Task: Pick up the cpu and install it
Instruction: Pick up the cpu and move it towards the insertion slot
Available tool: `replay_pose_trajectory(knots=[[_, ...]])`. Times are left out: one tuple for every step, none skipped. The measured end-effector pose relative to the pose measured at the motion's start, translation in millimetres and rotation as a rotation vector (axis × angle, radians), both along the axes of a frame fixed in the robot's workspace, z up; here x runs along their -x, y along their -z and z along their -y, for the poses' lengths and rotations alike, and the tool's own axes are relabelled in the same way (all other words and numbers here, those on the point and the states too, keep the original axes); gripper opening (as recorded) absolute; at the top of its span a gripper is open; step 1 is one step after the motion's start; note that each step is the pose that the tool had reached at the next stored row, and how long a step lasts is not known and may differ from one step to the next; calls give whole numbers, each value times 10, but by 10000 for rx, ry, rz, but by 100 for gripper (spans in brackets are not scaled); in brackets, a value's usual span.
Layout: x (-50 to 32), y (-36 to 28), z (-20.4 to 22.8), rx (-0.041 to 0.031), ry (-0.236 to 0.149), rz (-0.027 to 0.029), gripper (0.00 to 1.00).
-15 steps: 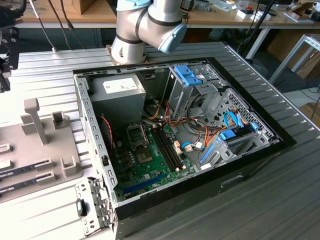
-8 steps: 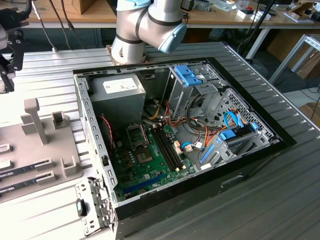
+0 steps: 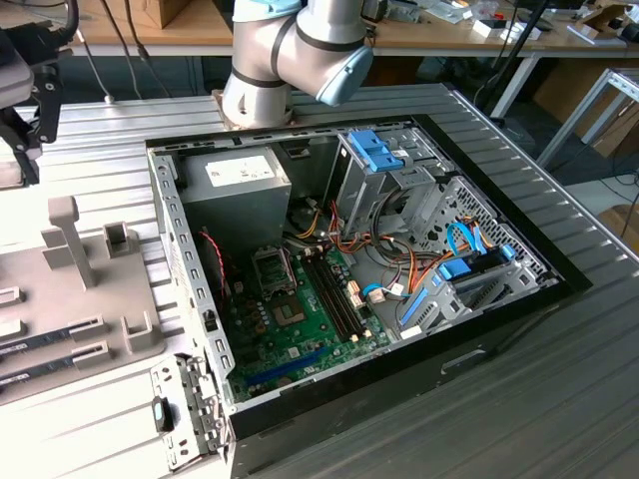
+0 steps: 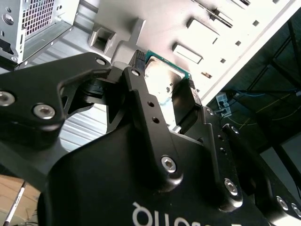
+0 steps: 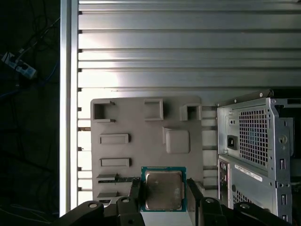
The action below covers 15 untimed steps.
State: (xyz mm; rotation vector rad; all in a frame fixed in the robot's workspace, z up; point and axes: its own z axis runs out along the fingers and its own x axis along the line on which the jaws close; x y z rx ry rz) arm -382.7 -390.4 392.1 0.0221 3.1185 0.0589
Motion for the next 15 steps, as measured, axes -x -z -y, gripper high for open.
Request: replay_pose_trajectory(knots=[[-6, 3, 0, 0, 0, 0, 47], [-17, 8, 0, 0, 0, 0, 47], [-24, 11, 0, 0, 0, 0, 47], [-32, 14, 0, 0, 0, 1, 47], [-39, 17, 0, 0, 0, 1, 47], [-47, 21, 0, 0, 0, 0, 47], [-54, 24, 0, 0, 0, 0, 47], [-64, 29, 0, 0, 0, 0, 47], [-76, 34, 0, 0, 0, 1, 47], [-83, 38, 0, 0, 0, 0, 47], [-91, 41, 0, 0, 0, 1, 47], [-99, 45, 1, 0, 0, 1, 47], [-106, 49, 0, 0, 0, 0, 47], [-115, 53, 0, 0, 0, 0, 47], [-123, 57, 1, 0, 0, 1, 47]])
